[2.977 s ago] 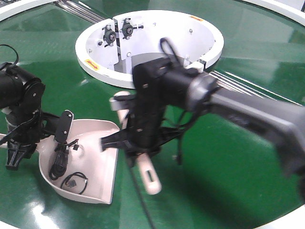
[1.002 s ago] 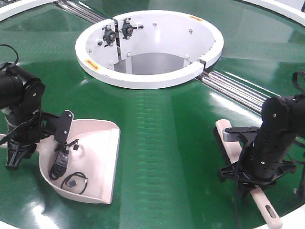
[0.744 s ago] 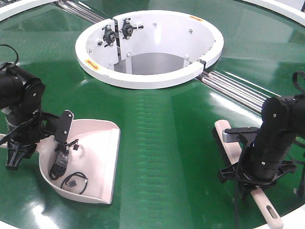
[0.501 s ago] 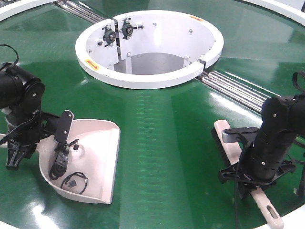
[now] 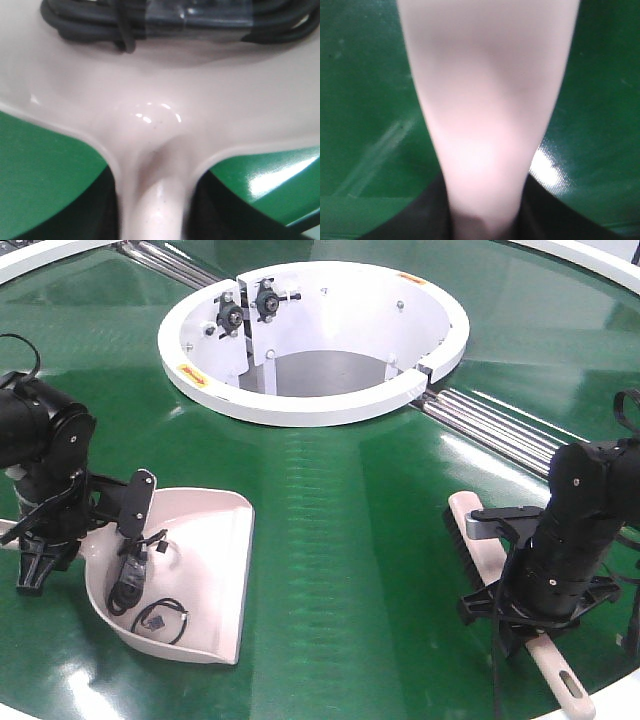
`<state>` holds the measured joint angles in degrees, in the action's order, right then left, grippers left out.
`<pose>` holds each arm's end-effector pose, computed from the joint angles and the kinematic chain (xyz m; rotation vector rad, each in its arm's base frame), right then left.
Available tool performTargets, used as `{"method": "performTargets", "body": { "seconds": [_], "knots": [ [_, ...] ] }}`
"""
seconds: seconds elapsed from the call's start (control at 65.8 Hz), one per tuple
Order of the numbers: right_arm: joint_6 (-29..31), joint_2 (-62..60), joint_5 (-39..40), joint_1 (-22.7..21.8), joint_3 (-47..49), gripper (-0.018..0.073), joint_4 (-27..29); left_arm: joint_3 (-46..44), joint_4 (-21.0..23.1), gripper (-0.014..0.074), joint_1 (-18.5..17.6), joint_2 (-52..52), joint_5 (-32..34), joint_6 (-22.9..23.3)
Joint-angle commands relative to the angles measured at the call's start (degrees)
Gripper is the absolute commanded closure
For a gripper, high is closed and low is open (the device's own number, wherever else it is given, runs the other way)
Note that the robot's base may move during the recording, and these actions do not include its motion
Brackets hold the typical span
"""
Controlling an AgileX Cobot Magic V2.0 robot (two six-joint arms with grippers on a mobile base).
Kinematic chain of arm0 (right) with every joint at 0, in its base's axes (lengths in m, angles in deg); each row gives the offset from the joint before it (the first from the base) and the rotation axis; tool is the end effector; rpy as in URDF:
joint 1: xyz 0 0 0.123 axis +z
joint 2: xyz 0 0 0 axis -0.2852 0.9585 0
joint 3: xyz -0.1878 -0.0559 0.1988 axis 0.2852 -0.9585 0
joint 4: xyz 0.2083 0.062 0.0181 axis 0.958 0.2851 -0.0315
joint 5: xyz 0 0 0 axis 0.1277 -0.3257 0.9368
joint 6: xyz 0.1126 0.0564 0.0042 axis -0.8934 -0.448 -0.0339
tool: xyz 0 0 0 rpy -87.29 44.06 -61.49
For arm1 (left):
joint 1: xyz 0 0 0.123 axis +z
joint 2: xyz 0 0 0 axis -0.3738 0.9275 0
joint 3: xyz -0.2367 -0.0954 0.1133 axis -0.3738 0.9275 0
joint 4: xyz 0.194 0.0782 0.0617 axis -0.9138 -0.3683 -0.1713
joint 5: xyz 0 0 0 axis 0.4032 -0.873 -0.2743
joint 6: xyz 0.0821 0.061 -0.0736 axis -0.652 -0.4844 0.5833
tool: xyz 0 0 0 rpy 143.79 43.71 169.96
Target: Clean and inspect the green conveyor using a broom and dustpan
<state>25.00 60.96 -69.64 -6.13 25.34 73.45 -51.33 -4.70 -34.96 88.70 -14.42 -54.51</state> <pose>0.2466 0.0529 0.1539 0.2523 -3.0157 -0.0705 0.3163 -0.0324 0.1832 -2.0891 -2.1149 -0.4366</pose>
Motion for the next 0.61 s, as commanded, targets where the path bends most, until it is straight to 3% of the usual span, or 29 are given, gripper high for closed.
{"method": "performTargets", "body": {
  "seconds": [0.0, 0.213, 0.425, 0.592],
  "knots": [
    [0.5, -1.5, -0.6, -0.4, 1.0, 0.0551, -0.2, -1.6, -0.1, 0.0589, -0.4, -2.3, -1.0, 1.3],
    [0.5, -1.5, -0.6, -0.4, 1.0, 0.055, -0.2, -1.6, 0.2, 0.0479, -0.4, -2.3, -2.0, 1.3],
    [1.4, -1.5, -0.7, -0.4, 1.0, 0.0519, -0.3, -1.6, 1.1, 0.0235, -0.3, -2.3, -2.7, 2.4],
    [1.4, -1.5, -0.7, -0.4, 1.0, 0.0414, -0.3, -1.6, 1.2, 0.0058, -0.3, -2.4, -2.9, 2.4]
  ]
}}
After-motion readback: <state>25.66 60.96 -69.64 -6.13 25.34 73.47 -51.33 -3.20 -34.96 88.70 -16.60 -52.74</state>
